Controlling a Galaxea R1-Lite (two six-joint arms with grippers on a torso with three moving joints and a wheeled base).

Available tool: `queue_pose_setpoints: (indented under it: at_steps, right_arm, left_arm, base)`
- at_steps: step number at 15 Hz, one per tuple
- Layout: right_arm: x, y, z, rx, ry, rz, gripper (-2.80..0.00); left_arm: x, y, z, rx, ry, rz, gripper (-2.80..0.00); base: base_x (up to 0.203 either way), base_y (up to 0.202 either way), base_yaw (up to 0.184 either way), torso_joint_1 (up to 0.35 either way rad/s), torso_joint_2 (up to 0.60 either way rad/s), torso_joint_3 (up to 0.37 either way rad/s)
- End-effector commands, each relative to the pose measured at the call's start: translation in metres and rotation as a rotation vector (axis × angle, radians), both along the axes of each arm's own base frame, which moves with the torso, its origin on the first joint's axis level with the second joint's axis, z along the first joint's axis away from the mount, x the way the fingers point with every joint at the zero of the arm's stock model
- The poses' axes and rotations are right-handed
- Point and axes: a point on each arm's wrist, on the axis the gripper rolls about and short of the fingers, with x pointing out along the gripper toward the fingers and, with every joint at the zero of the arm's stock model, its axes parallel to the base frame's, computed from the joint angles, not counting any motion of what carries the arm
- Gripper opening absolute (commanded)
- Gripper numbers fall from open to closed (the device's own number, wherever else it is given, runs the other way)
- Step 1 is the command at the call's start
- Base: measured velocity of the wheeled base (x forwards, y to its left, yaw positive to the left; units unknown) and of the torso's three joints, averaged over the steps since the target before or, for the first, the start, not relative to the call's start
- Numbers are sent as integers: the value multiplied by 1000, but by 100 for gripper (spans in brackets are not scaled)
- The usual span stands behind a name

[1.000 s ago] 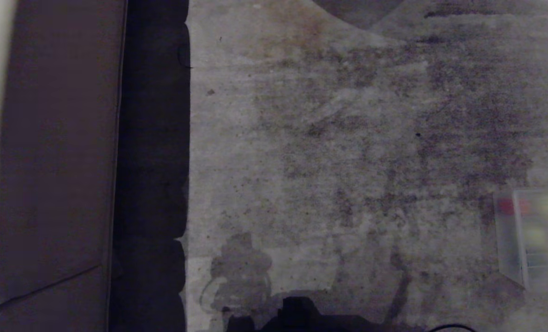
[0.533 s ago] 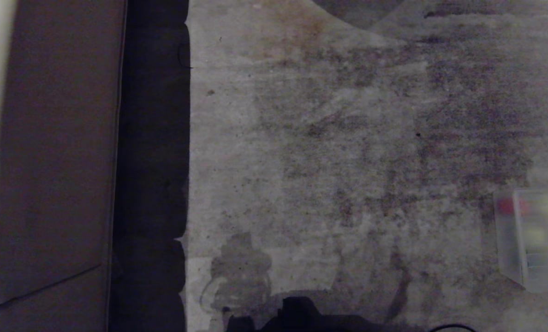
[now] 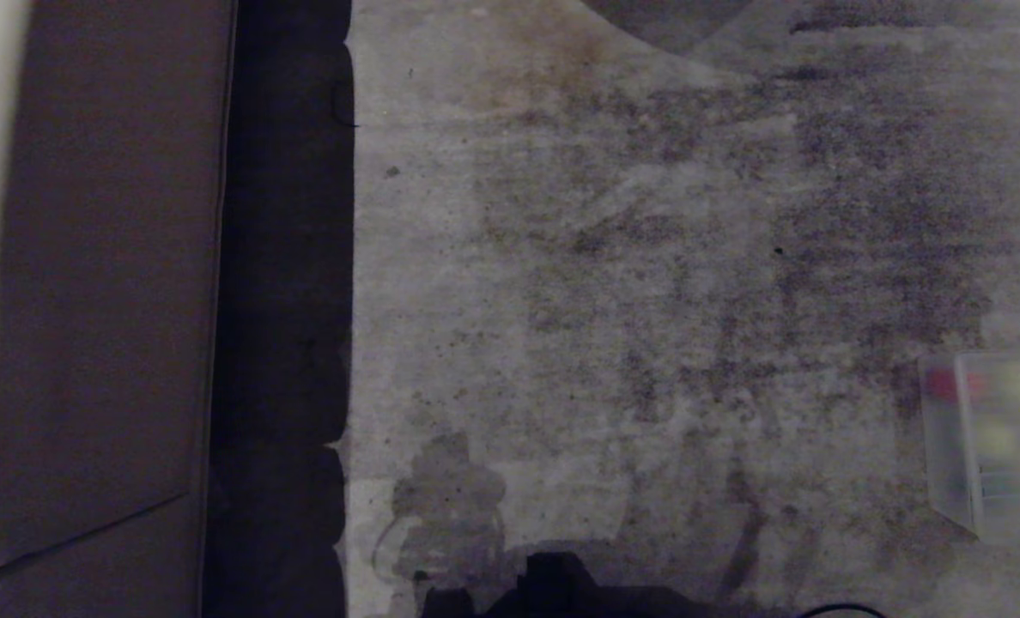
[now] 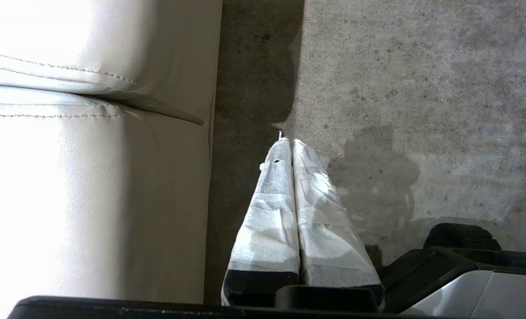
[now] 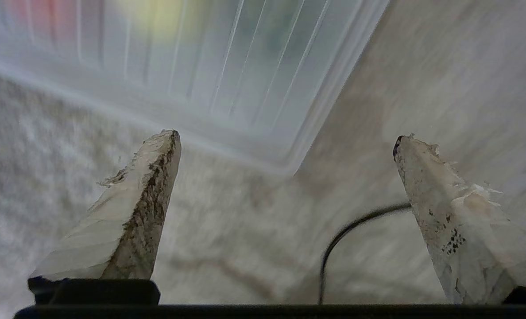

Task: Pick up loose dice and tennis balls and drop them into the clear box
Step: Close the lid

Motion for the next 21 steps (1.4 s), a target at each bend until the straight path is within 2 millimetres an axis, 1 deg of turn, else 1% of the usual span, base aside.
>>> queue_pose_setpoints:
  at_steps: [1, 2, 4, 5, 6, 8, 11, 13, 15, 16, 18, 21]
  right_arm:
    - [-2, -4, -5, -25, -13, -9, 0]
    - [-4, -6, -11, -49, -21, -13, 0]
    - [-11, -9, -18, -62, -23, -33, 0]
    - [-12, -9, -21, -61, -20, -32, -280]
    - [-12, -8, -27, -59, -11, -26, -280]
    - [-12, -7, -32, -75, 3, -10, -280]
    - [-14, -7, -48, -68, 57, -34, -280]
    - [-11, -14, -60, -104, 136, -73, -280]
    - [-3, -20, -72, -136, 175, -80, -280]
    - [1, -19, -74, -135, 177, -72, -280]
    - [10, -13, -80, -124, 178, -43, -280]
    - [31, -4, -87, -96, 164, -15, -280]
  left_arm:
    - [0, 0, 0, -1, 1, 1, -280]
    - [0, 0, 0, -1, 2, 1, -280]
    - [0, 0, 0, -1, 2, 1, -280]
    - [0, 0, 0, -1, 1, 1, -280]
    - [0, 0, 0, -1, 3, 1, -280]
    - [0, 0, 0, -1, 2, 1, -280]
    - [0, 0, 0, -1, 3, 1, -280]
    - [0, 0, 0, -1, 3, 1, -280]
    - [0, 0, 0, -1, 1, 1, -280]
    - [0, 0, 0, -1, 2, 1, -280]
    - [0, 0, 0, -1, 3, 1, -280]
    - [0, 0, 0, -1, 1, 1, -280]
  base:
    - [0, 0, 0, 0, 0, 0]
    - [0, 0, 0, 0, 0, 0]
    - [0, 0, 0, 0, 0, 0]
    - [0, 0, 0, 0, 0, 0]
    - [0, 0, 0, 0, 0, 0]
    - [0, 0, 0, 0, 0, 0]
    - [0, 0, 0, 0, 0, 0]
    - [0, 0, 0, 0, 0, 0]
    - [0, 0, 0, 0, 0, 0]
    - [0, 0, 0, 0, 0, 0]
    - [0, 0, 0, 0, 0, 0]
    - [0, 0, 0, 0, 0, 0]
